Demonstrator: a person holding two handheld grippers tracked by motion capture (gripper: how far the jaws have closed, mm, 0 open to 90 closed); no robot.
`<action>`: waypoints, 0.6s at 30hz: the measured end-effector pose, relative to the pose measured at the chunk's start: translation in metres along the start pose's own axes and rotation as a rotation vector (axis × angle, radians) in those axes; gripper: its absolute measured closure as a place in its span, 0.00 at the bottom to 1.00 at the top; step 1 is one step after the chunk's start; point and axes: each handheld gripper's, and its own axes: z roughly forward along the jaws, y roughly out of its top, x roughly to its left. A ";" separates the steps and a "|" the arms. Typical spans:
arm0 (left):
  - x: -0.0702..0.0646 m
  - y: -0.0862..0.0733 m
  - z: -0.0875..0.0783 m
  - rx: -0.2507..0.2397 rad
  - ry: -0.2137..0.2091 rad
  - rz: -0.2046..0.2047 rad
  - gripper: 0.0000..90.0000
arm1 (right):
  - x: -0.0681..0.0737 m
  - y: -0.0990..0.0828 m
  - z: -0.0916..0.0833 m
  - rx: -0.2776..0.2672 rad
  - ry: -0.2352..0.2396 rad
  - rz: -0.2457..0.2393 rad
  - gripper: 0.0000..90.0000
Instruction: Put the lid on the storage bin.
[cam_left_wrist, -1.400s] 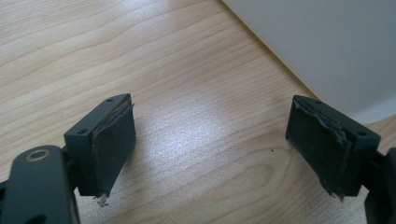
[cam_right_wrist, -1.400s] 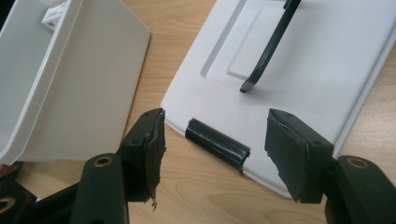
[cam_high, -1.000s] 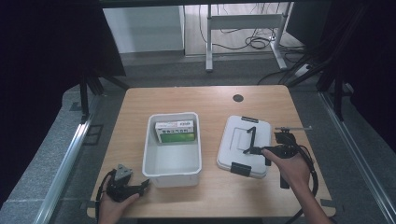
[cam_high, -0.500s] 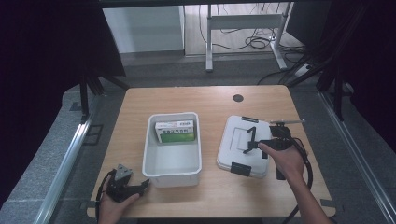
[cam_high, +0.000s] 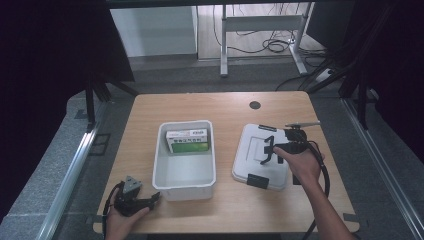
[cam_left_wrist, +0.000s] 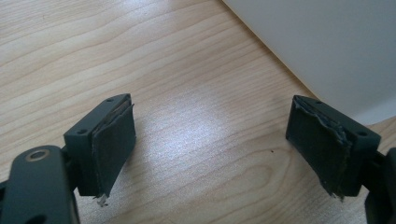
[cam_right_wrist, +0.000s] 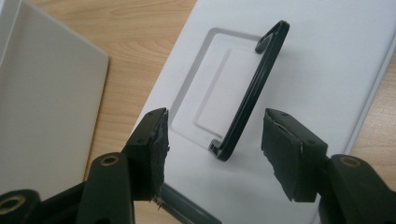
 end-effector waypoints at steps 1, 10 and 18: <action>0.000 0.000 0.000 0.000 0.000 0.000 0.17 | 0.000 0.000 0.000 0.000 0.000 0.000 0.46; 0.000 0.000 0.000 0.000 0.000 -0.001 0.17 | -0.006 0.009 0.011 0.002 -0.009 0.024 0.47; 0.000 0.000 0.000 0.001 0.000 -0.001 0.17 | -0.010 0.017 0.020 0.003 -0.016 0.044 0.48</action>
